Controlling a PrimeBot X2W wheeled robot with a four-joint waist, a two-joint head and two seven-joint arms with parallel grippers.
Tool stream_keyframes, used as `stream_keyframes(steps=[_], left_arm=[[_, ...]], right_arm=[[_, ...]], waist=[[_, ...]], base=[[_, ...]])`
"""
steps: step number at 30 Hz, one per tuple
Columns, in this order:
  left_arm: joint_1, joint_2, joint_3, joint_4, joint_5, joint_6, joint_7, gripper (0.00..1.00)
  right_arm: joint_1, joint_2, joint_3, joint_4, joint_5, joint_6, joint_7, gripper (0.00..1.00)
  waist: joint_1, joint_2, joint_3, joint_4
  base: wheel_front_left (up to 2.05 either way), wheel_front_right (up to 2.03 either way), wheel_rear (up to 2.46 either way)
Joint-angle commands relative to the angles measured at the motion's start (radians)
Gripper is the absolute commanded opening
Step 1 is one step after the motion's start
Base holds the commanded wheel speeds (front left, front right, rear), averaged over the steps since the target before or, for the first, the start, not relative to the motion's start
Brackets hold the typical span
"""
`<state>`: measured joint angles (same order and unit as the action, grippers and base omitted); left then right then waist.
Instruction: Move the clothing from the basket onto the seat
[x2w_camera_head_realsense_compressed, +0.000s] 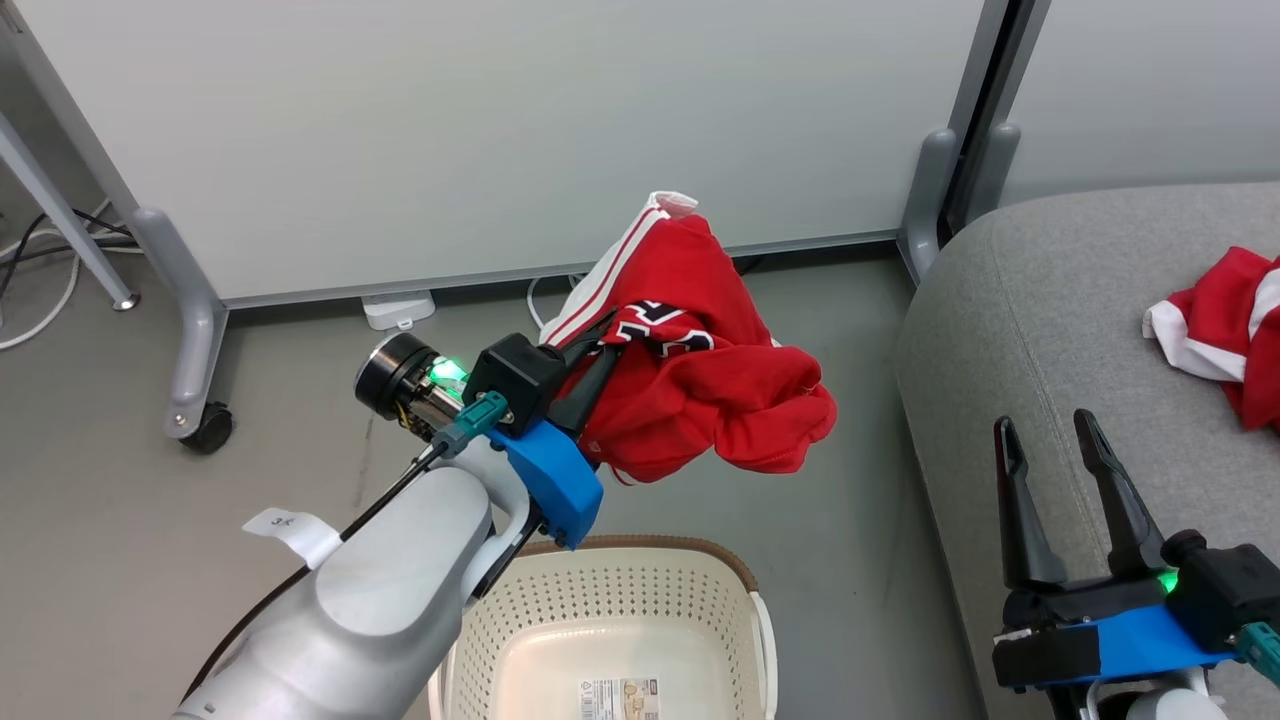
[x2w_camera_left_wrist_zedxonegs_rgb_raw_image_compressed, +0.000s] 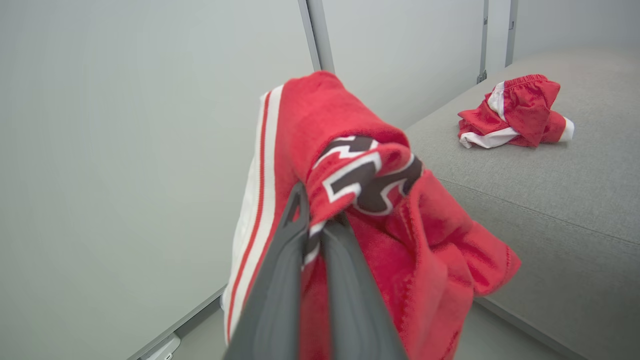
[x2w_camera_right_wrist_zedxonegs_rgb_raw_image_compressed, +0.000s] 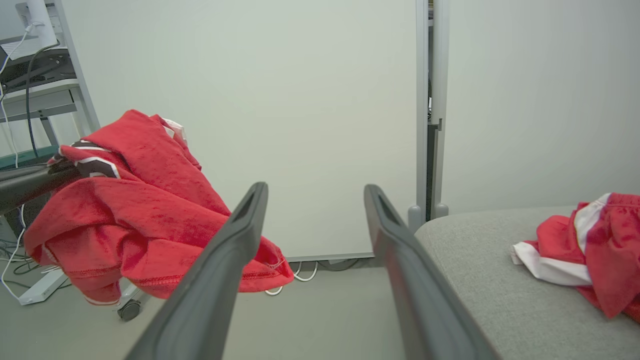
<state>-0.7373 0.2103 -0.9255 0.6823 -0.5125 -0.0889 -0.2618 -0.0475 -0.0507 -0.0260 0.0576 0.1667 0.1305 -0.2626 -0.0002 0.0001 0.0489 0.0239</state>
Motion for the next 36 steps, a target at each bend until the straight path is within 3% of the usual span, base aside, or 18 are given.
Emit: stream_keyframes(steps=[1, 21, 29, 36], left_arm=[[0.015, 0.001, 0.013, -0.017, -0.016, 0.002, -0.005, 0.0], [0.05, 0.036, 0.005, -0.156, -0.041, 0.038, 0.047, 0.0], [0.039, 0.037, -0.006, -0.181, -0.039, 0.04, 0.052, 0.0], [0.013, 0.028, -0.014, -0.195, -0.033, 0.04, 0.05, 0.0]], right_arm=[[0.02, 0.001, 0.0, 0.004, 0.006, 0.001, -0.003, 1.0], [-0.005, -0.003, 0.065, -0.017, -0.021, 0.001, -0.003, 1.0], [-0.138, -0.064, 0.233, 0.016, -0.03, 0.001, -0.003, 1.0], [-0.278, -0.089, 0.376, 0.12, -0.032, 0.001, -0.003, 1.0]], waist=[[0.0002, -0.0001, -0.021, 0.009], [0.0002, -0.0001, -0.05, 0.027], [0.0002, -0.0001, -0.037, 0.047], [0.0002, -0.0001, -0.004, 0.072]], base=[[0.0, 0.0, 0.0], [0.0, 0.0, 0.0], [0.0, 0.0, 0.0], [0.0, 0.0, 0.0]])
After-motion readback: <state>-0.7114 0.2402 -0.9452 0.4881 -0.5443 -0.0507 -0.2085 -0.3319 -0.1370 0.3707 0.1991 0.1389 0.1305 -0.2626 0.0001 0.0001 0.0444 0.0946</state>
